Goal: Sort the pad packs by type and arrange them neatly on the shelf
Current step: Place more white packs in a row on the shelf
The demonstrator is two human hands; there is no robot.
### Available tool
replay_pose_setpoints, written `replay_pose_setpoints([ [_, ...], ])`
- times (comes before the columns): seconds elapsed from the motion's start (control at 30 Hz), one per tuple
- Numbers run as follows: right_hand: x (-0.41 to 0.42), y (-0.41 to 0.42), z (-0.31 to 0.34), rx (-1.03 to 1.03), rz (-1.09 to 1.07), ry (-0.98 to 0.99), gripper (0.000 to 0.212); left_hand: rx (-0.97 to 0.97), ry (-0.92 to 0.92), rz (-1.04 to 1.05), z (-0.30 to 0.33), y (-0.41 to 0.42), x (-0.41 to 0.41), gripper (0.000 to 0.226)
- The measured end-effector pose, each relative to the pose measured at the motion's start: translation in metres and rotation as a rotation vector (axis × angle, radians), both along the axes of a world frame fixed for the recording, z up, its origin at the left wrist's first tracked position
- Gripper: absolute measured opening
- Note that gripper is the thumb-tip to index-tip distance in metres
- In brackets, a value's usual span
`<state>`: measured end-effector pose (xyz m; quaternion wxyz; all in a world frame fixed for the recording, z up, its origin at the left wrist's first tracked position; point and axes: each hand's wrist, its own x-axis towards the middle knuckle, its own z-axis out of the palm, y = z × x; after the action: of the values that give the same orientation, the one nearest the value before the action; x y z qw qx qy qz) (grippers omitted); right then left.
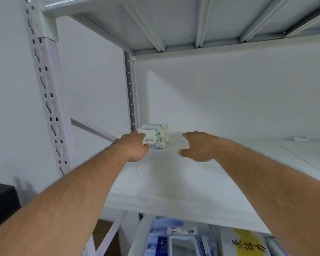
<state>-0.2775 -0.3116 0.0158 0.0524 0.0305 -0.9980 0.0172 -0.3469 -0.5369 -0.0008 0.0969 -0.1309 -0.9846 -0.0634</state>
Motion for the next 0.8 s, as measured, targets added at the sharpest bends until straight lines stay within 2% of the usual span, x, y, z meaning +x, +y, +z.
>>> replay_pose_setpoints([
  [0.37, 0.177, 0.001, -0.005, 0.032, 0.008, 0.080, 0.079, 0.025, 0.014, -0.121, 0.002, 0.021, 0.186, 0.062],
  [0.53, 0.268, -0.012, -0.041, 0.078, -0.010, 0.073, 0.073, 0.036, -0.031, -0.215, -0.041, 0.020, 0.255, 0.065],
  [0.63, 0.323, -0.022, -0.067, 0.138, 0.013, 0.062, 0.078, 0.021, -0.052, -0.285, -0.071, 0.018, 0.308, 0.065],
  [0.8, 0.406, -0.021, -0.116, 0.099, 0.021, 0.006, 0.079, -0.039, -0.090, -0.359, -0.118, 0.012, 0.384, 0.065],
])
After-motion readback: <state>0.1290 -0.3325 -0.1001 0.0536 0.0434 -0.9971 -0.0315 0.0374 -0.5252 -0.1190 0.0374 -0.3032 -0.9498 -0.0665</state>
